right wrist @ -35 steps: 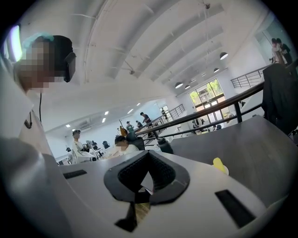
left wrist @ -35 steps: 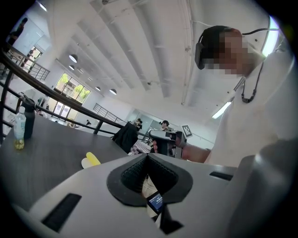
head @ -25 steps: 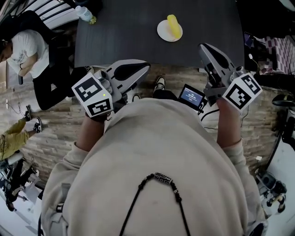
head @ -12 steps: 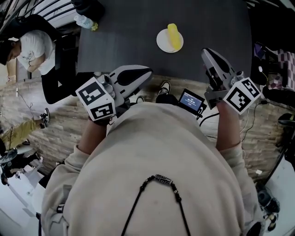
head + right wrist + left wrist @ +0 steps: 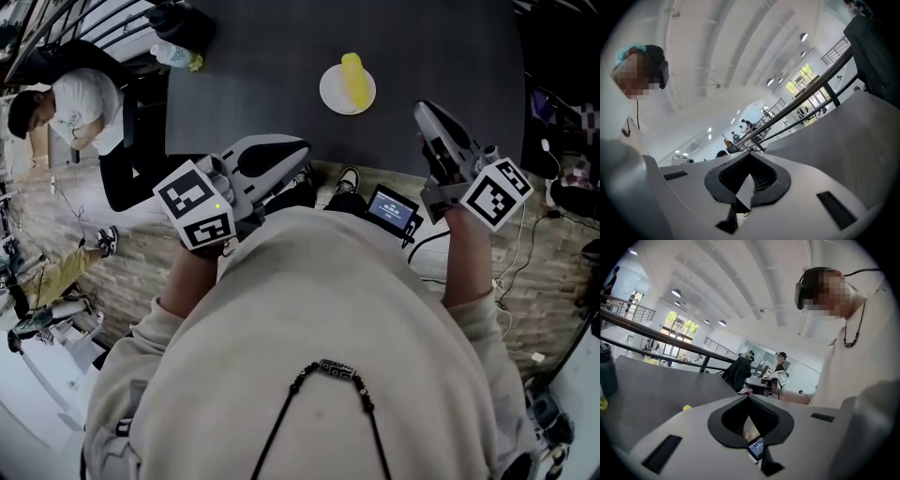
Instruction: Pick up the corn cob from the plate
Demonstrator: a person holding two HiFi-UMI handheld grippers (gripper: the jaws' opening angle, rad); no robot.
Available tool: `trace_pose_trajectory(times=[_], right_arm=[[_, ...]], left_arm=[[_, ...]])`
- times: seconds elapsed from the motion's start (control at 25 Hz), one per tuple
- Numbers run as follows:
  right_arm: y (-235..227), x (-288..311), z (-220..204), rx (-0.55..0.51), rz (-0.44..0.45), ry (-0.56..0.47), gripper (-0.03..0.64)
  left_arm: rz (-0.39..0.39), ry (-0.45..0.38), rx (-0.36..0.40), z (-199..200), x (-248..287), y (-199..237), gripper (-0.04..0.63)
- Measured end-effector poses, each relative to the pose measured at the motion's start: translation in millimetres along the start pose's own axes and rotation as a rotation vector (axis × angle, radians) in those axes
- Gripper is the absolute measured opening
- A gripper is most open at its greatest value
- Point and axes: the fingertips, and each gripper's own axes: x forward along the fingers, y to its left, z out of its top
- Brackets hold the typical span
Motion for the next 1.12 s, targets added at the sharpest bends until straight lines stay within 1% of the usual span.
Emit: trace_pose_trajectory(times=[0.24, 0.48, 0.6, 0.84, 1.0, 1.12], right_arm=[[5, -6, 11, -0.044, -0.048, -0.034, 0.015], [7, -23, 25, -0.101, -0.144, -0.084, 0.015], [13, -23, 30, -0.123, -0.18, -0.099, 0.015], [26, 5, 34, -0.145, -0.24, -0.118, 0.015], [30, 16, 36, -0.18, -0.274, -0.08, 0.015], [32, 36, 34, -0.189, -0.293, -0.056, 0.015]], left_arm=[[-0.08, 0.011, 0.028, 8, 10, 2, 0.0], [-0.189, 0.006, 0.085, 36, 24, 2, 0.0], [-0.229, 0.0, 0.108, 46, 23, 5, 0.0], [-0.291, -0.015, 0.103, 52, 3, 29, 0.0], [-0.319, -0.02, 0.087, 52, 0, 35, 0.0], [-0.339, -0.023, 0.068, 50, -10, 50, 0.0]])
